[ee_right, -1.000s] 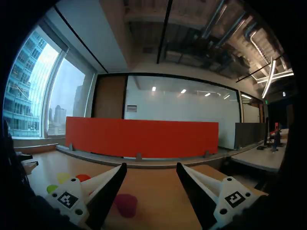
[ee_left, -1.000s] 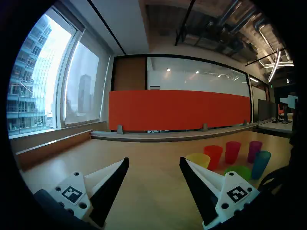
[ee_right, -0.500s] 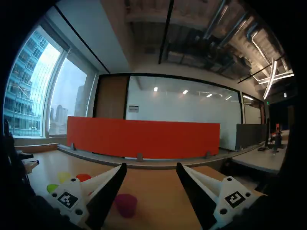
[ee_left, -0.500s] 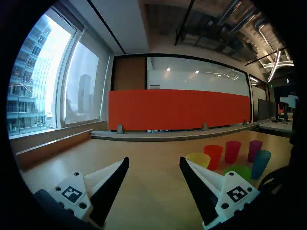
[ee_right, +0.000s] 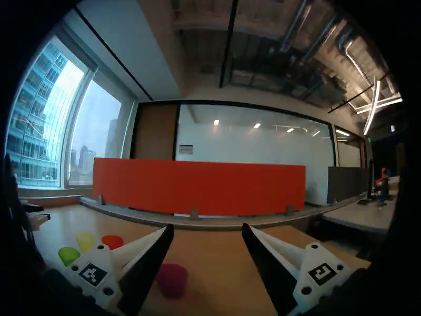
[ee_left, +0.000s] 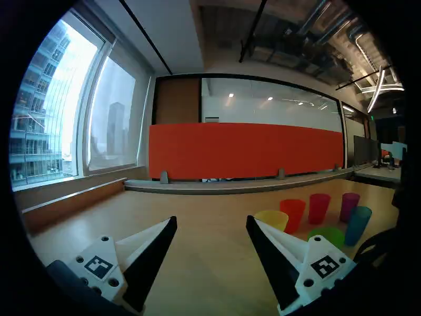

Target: Pour water

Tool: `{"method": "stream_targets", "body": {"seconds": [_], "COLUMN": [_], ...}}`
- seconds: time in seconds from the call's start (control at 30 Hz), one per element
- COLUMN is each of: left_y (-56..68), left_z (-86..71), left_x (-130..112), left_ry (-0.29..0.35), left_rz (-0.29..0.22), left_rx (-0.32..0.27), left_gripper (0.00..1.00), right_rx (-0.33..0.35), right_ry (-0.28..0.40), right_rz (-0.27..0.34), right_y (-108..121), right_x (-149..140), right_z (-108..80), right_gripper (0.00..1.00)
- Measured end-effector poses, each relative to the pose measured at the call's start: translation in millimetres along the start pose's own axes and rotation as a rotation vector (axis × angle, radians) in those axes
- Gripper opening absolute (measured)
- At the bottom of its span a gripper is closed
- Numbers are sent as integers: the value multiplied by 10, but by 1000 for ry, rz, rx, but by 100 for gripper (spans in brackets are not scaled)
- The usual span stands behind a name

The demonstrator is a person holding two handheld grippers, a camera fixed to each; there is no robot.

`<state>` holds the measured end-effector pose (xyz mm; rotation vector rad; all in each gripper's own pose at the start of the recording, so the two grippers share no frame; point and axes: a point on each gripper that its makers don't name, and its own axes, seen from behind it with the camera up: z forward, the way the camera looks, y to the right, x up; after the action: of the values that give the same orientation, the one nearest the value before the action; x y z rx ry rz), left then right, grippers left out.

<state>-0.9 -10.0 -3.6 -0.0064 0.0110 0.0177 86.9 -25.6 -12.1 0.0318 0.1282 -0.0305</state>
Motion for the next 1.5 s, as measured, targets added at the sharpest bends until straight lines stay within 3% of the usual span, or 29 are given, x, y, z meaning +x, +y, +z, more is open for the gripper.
{"method": "stream_targets", "body": {"seconds": [0.3,0.63,0.9,1.5], "left_y": [10,24,30,24], "left_z": [8,0,-1,0], "left_x": [7,-4,-6,-10], "left_ry": [0,0,0,0], "left_rz": [0,0,0,0], "left_rx": [0,0,0,0], "left_gripper": [98,98,98,98], "right_rx": [6,-13,-9,-12], "right_ry": [-32,-82,-98,-112], "right_rz": [56,30,6,30], "right_y": [71,194,195,192], "right_x": [-417,-785,-904,-975], "right_z": [88,107,93,102], "right_gripper": [100,100,100,100]}}
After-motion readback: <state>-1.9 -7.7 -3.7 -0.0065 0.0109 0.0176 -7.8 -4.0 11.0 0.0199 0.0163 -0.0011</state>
